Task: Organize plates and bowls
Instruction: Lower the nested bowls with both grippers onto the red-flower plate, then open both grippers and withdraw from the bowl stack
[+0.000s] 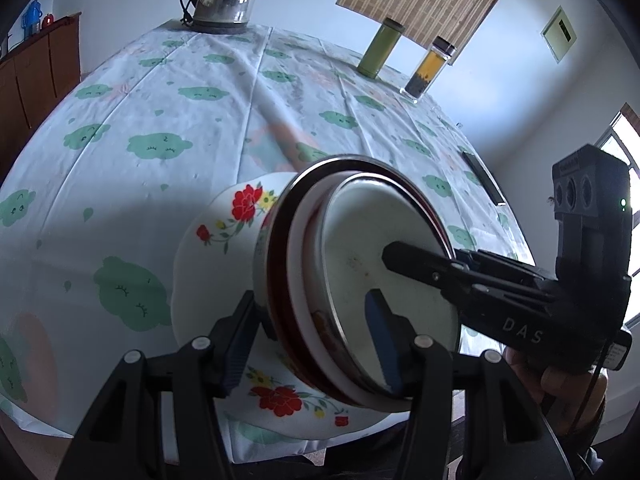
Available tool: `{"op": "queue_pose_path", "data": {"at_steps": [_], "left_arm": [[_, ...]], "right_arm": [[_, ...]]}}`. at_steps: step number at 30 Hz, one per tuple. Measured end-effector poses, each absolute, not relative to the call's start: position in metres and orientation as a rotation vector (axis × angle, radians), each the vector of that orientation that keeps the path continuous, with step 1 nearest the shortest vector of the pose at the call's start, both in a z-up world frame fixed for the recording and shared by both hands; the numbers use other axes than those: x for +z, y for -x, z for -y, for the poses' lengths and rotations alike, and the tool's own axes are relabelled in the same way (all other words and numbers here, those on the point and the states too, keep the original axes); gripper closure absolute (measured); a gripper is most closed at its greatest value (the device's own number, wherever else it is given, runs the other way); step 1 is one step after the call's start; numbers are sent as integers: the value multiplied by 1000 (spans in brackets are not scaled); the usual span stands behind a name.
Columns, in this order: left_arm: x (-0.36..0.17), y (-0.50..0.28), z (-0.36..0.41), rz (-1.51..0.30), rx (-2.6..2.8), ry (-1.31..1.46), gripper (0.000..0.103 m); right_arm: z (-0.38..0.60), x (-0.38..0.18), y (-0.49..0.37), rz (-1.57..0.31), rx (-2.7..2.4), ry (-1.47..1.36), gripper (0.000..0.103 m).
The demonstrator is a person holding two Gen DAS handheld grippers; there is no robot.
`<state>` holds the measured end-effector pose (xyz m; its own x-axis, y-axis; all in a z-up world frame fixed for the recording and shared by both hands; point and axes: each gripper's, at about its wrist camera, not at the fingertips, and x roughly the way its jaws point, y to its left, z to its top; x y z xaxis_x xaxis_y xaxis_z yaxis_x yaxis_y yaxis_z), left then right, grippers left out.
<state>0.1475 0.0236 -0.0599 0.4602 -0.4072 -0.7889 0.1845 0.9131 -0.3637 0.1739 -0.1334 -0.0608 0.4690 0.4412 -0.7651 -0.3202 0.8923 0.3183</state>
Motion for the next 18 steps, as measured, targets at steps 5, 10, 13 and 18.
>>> {"op": "queue_pose_path", "data": {"at_steps": [5,10,13,18], "left_arm": [[-47,-139,-25,-970,-344,209,38],[-24,-125,-28,-875,-333,183,26],[-15,-118,-27,-842,-344,186,25],[0,-107,-22,-746,-287,144,14]], "right_arm": [[134,-57,-169,-935,462,-116,52],[138,-34,-150,-812,427,-71,32],[145,-23,-141,-760,403,-75,32],[158,-7,-124,-670,357,-78,31]]}}
